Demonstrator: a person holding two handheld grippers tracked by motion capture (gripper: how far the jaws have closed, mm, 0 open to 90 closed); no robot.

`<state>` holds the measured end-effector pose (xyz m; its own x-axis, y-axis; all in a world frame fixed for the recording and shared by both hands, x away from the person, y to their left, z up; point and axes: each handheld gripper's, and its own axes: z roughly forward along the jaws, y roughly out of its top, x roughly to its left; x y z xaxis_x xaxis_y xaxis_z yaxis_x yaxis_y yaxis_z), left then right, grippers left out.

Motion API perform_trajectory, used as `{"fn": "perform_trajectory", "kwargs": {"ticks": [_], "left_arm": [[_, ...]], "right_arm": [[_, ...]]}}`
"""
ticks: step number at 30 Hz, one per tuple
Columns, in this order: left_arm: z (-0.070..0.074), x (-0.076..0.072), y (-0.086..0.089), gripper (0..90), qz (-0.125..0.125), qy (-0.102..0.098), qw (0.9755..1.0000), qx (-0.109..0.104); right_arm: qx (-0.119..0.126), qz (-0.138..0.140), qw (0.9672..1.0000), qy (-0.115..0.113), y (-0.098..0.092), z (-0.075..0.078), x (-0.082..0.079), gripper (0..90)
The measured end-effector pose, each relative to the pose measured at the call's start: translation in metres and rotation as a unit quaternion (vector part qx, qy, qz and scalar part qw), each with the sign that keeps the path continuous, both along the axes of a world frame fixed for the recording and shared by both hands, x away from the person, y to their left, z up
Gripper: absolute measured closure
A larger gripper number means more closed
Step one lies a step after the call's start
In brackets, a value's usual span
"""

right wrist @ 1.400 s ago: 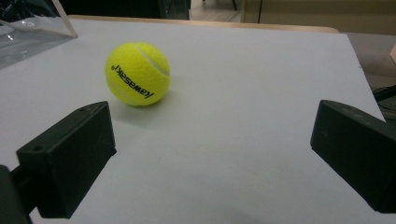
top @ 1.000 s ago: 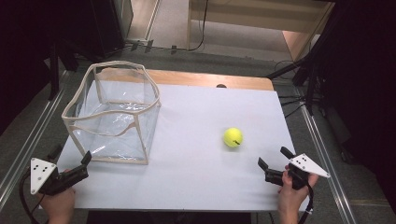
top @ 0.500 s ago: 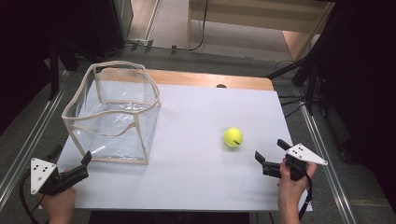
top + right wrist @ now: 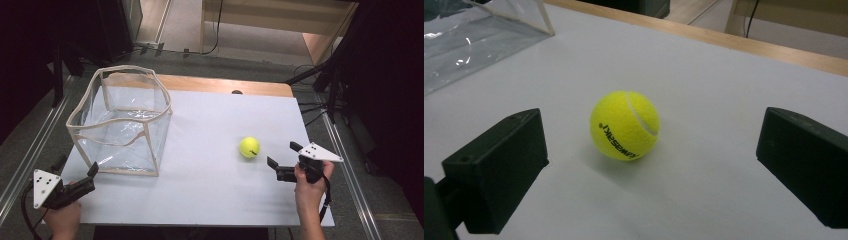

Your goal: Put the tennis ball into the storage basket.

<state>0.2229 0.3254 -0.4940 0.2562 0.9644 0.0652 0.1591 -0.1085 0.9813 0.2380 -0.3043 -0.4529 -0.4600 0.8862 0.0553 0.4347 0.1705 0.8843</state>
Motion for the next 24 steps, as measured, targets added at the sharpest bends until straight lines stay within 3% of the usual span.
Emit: {"fn": "perform_trajectory", "kwargs": {"ticks": [13,24], "left_arm": [[0.0,0.0,0.0,6.8,0.0,0.001,1.0,-0.002],[0.0,0.0,0.0,6.8,-0.001,0.0,1.0,-0.001]], "right_arm": [[-0.027,0.036,0.9986,0.028,0.016,0.01,0.021,0.0],[-0.071,0.067,0.9933,0.062,0.031,0.013,0.043,0.0]]}}
